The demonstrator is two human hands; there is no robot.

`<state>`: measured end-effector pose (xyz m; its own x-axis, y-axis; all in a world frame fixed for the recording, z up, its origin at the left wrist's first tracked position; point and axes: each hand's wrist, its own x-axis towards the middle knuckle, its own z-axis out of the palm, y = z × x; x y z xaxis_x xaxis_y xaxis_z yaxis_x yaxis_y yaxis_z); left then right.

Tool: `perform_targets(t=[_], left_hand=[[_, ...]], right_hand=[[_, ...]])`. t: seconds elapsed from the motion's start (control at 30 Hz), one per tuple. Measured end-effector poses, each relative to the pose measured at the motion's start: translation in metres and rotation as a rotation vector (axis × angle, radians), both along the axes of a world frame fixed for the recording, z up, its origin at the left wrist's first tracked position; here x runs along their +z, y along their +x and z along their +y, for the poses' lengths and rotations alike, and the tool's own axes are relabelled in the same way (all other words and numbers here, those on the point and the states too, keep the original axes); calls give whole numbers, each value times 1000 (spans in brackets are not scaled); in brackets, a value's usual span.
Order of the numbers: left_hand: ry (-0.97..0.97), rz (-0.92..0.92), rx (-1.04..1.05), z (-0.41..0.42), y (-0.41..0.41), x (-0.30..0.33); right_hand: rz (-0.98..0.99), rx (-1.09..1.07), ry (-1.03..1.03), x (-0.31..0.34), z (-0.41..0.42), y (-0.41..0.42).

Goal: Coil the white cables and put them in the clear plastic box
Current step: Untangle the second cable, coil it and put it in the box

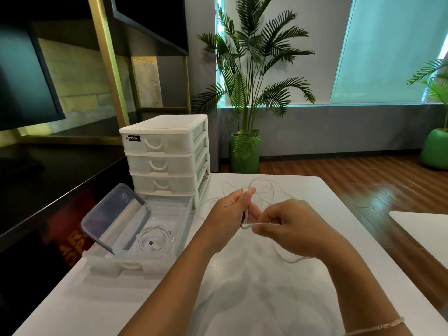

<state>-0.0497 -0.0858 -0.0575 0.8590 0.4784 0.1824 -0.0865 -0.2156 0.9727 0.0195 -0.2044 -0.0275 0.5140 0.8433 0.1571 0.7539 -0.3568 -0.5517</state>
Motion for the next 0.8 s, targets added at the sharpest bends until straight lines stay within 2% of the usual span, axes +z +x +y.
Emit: perform_targets(t=[0.2,0.37,0.47,0.63,0.8], left_hand=[[86,109,-195,2,1,-11],[107,96,-251,1,3,-11],[13,82,-300,1,4,-10],[21,70,-318,0,2,-6],[-59,49,-328,1,1,-3]], right_hand=[[196,-69,281,9,-12,10],[201,-153,444,4,-8,15],[170,-213,499,-1,-4,17],[156,-278,579,-8,0,20],[198,-294,586,-12,3,23]])
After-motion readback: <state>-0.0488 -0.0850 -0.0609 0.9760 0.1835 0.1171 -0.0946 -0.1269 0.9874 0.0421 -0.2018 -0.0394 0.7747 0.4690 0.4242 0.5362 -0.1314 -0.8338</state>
